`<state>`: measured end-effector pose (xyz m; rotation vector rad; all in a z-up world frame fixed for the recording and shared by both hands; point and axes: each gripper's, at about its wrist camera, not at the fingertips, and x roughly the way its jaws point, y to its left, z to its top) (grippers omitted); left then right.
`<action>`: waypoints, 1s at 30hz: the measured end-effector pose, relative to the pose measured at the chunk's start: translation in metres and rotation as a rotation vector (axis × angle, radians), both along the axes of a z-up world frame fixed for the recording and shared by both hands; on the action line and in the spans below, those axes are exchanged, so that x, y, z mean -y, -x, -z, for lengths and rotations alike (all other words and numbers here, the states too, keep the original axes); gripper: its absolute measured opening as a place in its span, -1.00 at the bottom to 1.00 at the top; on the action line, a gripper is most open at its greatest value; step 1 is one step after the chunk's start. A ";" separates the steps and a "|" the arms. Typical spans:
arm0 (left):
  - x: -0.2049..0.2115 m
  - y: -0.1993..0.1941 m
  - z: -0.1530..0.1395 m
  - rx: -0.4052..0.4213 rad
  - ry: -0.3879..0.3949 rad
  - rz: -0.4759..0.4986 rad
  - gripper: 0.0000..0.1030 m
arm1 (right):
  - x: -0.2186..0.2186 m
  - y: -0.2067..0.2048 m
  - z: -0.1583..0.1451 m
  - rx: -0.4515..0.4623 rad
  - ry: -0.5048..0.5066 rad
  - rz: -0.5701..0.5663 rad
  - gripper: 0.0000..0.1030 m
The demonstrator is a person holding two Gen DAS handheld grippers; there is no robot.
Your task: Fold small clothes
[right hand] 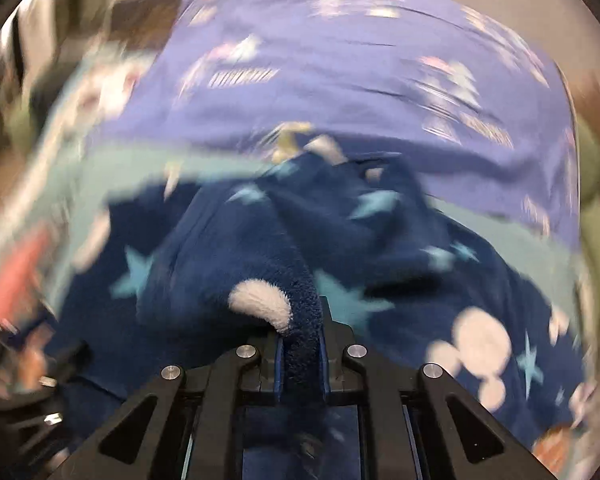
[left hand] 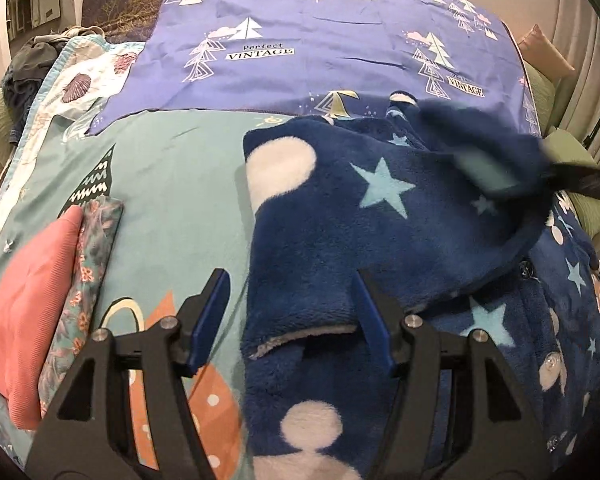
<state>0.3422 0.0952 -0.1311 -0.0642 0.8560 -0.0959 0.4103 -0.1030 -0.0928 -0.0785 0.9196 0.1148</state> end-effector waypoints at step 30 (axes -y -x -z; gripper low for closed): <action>0.006 0.003 0.002 -0.033 -0.015 0.006 0.25 | 0.191 0.042 0.043 -0.110 -0.494 0.225 -0.83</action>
